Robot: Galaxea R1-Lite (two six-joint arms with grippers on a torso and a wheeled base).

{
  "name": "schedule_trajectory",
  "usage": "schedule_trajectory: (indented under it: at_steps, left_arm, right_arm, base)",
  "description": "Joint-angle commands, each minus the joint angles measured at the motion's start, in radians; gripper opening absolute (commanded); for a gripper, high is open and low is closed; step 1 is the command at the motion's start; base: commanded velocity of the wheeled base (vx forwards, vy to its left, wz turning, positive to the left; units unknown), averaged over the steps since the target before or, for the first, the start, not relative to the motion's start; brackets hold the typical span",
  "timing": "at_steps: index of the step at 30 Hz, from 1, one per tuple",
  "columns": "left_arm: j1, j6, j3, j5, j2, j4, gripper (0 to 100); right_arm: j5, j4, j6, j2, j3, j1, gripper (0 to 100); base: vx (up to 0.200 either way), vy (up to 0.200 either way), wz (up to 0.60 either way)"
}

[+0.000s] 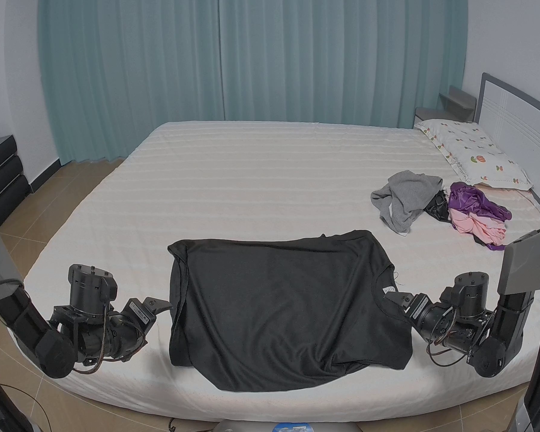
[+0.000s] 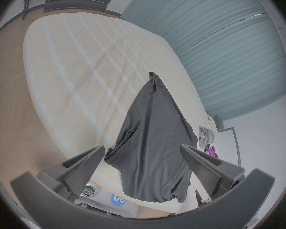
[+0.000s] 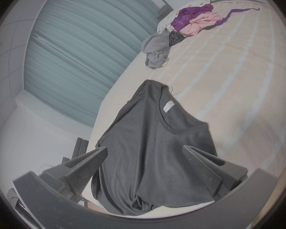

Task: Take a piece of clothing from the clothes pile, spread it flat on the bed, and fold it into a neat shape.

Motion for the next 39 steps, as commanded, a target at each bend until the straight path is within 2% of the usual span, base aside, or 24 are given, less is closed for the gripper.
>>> schedule_trajectory:
  at_steps: [1, 4, 11, 13, 18, 20, 24, 26, 28, 31, 32, 39]
  left_arm:
    - [-0.011, -0.003, 0.039, -0.007, -0.002, -0.021, 100]
    - [-0.011, -0.003, 0.044, -0.009, 0.012, -0.036, 100]
    - [-0.033, 0.001, 0.038, 0.002, 0.069, -0.073, 100]
    - [-0.054, 0.007, 0.024, 0.010, 0.122, -0.121, 100]
    - [-0.077, 0.027, -0.047, 0.109, 0.244, -0.177, 100]
    - [-0.080, 0.083, -0.099, 0.158, 0.306, -0.171, 100]
    - [-0.093, 0.168, -0.160, 0.186, 0.389, -0.171, 100]
    - [-0.096, 0.176, -0.175, 0.197, 0.405, -0.170, 100]
    - [-0.105, 0.198, -0.211, 0.243, 0.455, -0.173, 100]
    - [-0.105, 0.221, -0.217, 0.251, 0.466, -0.179, 100]
    - [-0.105, 0.221, -0.214, 0.249, 0.461, -0.177, 0]
    - [-0.102, 0.219, -0.132, 0.260, 0.405, -0.183, 0]
  right_arm:
    - [0.001, -0.010, 0.003, 0.028, 0.022, 0.023, 100]
    - [0.001, -0.016, 0.004, 0.023, 0.032, 0.024, 100]
    - [0.001, -0.018, 0.004, 0.025, 0.024, 0.024, 100]
    - [0.001, -0.016, 0.003, 0.028, 0.024, 0.027, 100]
    - [-0.001, -0.018, 0.004, 0.028, 0.027, 0.037, 100]
    - [-0.001, -0.018, 0.004, 0.028, 0.027, 0.037, 100]
    - [-0.001, -0.018, 0.004, 0.028, 0.024, 0.037, 100]
    - [-0.001, -0.018, 0.004, 0.028, 0.022, 0.037, 100]
    - [-0.001, -0.018, 0.004, 0.028, 0.021, 0.037, 100]
    - [0.001, -0.018, 0.003, 0.028, 0.015, 0.040, 100]
    - [0.001, -0.018, 0.003, 0.025, 0.015, 0.043, 100]
    - [0.001, -0.018, 0.003, 0.034, 0.016, 0.052, 100]
  base:
    - [-0.200, 0.000, 0.00]
    - [-0.200, 0.000, 0.00]
    - [0.000, 0.000, 0.00]
    - [0.000, 0.000, 0.00]
    - [0.000, 0.000, 0.00]
    - [0.000, 0.000, 0.00]
    - [0.000, 0.000, 0.00]
    - [0.000, 0.000, 0.00]
    - [0.000, 0.000, 0.00]
    - [0.000, 0.000, 0.00]
    - [0.000, 0.000, 0.00]
    - [0.000, 0.000, 0.00]
